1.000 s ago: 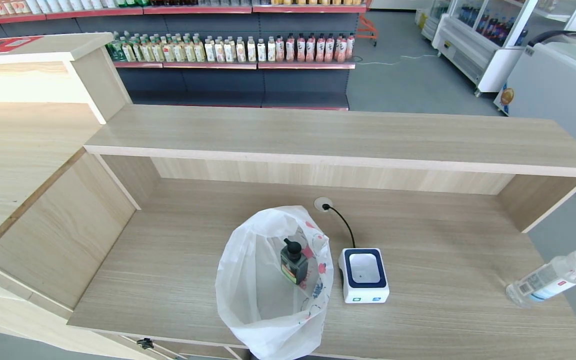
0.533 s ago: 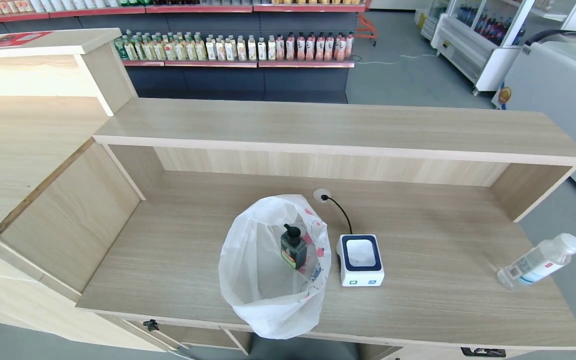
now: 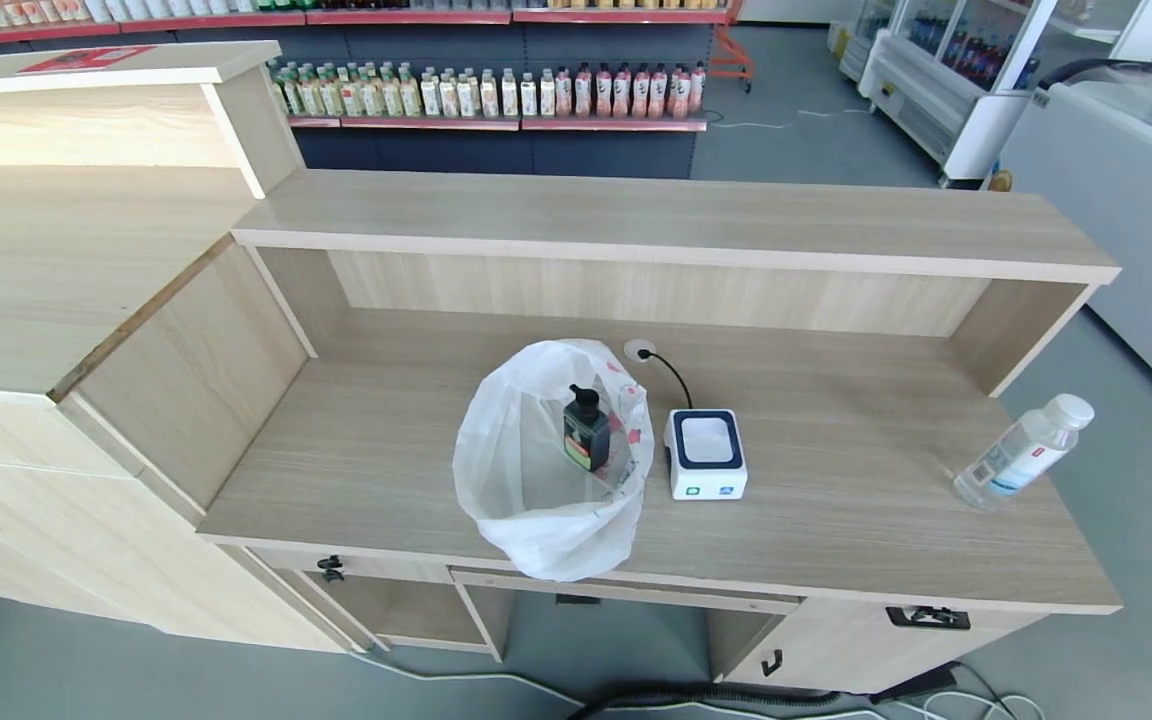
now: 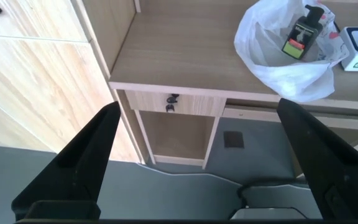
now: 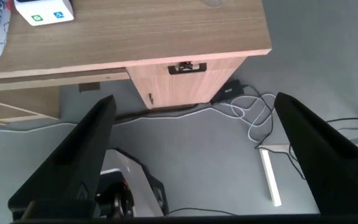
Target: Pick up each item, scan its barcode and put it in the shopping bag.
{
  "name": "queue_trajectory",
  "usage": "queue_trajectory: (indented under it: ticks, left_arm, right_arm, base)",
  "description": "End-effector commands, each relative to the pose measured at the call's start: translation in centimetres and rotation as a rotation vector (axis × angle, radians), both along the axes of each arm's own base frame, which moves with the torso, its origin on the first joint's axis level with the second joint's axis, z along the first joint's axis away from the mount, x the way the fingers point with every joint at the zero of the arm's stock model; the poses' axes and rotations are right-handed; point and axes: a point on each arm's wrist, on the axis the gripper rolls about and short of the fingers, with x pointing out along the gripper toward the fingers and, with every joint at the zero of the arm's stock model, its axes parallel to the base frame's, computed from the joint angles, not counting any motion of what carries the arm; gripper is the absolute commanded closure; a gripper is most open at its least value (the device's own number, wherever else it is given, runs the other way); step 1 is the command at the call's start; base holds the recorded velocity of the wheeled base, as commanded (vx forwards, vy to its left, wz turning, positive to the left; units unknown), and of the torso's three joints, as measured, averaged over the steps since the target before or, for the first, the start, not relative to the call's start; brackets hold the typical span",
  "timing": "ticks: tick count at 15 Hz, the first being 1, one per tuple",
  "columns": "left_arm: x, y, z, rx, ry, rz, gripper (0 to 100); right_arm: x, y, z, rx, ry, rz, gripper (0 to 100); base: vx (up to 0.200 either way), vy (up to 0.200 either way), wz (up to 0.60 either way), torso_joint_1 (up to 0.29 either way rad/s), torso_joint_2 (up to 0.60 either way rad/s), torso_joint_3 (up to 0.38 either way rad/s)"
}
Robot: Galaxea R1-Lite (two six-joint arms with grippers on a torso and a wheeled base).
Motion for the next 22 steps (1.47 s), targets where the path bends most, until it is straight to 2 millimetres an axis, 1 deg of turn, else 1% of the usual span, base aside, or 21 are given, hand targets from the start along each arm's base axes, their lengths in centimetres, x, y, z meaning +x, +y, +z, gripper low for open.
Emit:
queue_trajectory:
  ticks: [1, 10, 19, 20, 22]
  left_arm:
    - [0.0, 0.0, 0.0, 0.001, 0.000, 0.000, 0]
    - [0.0, 0.0, 0.0, 0.003, 0.000, -0.001, 0]
    - [0.0, 0.0, 0.0, 0.004, 0.000, -0.001, 0]
    - [0.0, 0.0, 0.0, 0.004, 0.000, -0.001, 0]
    - [0.0, 0.0, 0.0, -0.010, 0.000, -0.001, 0]
  right_arm:
    - [0.0, 0.0, -0.1, 0.002, 0.003, 0.000, 0]
    - [0.0, 0.0, -0.4, 0.005, 0.012, 0.001, 0]
    - [-0.3, 0.0, -1.3, 0.005, 0.021, 0.001, 0]
    - [-0.3, 0.0, -1.3, 0.006, 0.024, 0.003, 0]
    - [0.0, 0.0, -0.6, 0.012, 0.012, 0.004, 0]
  base:
    - [0.000, -0.200, 0.00, 0.002, 0.00, 0.002]
    - [0.000, -0.200, 0.00, 0.009, 0.00, 0.001]
    - [0.000, -0.200, 0.00, 0.004, 0.00, 0.002]
    - [0.000, 0.000, 0.00, 0.000, 0.00, 0.000]
    - [0.000, 0.000, 0.00, 0.000, 0.00, 0.000]
